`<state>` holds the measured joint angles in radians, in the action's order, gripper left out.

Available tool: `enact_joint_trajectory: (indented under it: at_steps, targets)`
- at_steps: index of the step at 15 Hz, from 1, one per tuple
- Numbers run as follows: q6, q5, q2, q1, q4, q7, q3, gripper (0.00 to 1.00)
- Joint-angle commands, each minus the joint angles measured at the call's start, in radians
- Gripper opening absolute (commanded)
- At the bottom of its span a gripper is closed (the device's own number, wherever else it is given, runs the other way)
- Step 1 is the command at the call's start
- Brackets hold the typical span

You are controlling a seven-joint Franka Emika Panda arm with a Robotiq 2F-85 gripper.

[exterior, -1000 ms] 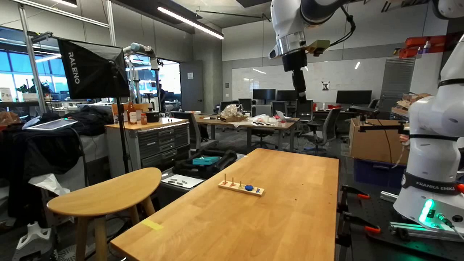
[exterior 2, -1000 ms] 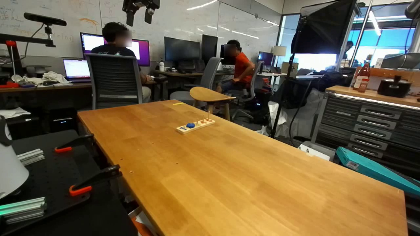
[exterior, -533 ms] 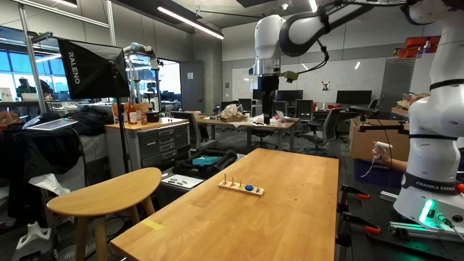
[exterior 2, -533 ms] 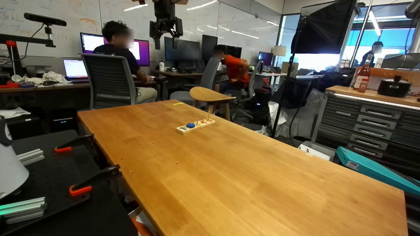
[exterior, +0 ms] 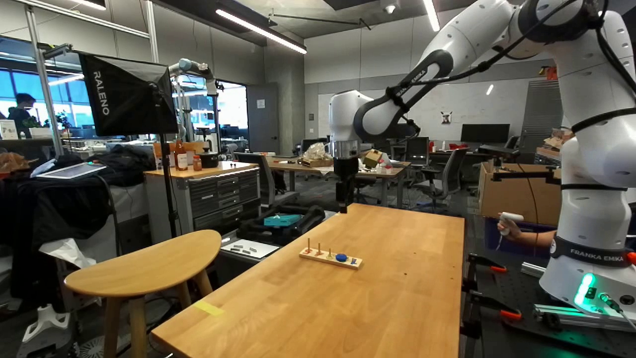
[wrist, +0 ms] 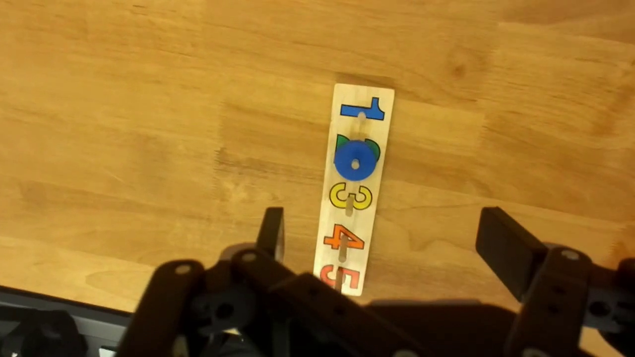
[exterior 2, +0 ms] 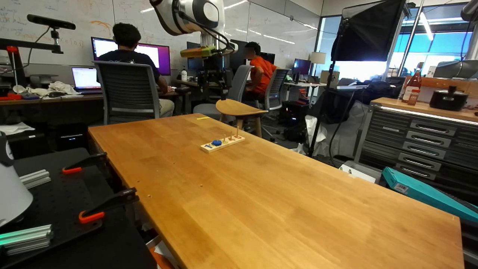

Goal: Remove the blue ring from the wooden object and place it on the table

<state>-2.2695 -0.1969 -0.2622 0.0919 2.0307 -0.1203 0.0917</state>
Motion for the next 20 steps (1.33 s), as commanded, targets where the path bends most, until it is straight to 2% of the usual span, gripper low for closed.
enact_joint_trajectory:
  at_steps: [1,7,20]
  targets:
    - [-0.033,-0.054,-0.118,0.024,-0.069,-0.031,-0.039,1.00]
    - [-0.062,-0.063,-0.228,0.047,-0.093,-0.040,-0.070,1.00]
    - [-0.140,-0.098,-0.331,0.083,-0.108,-0.069,-0.120,1.00]
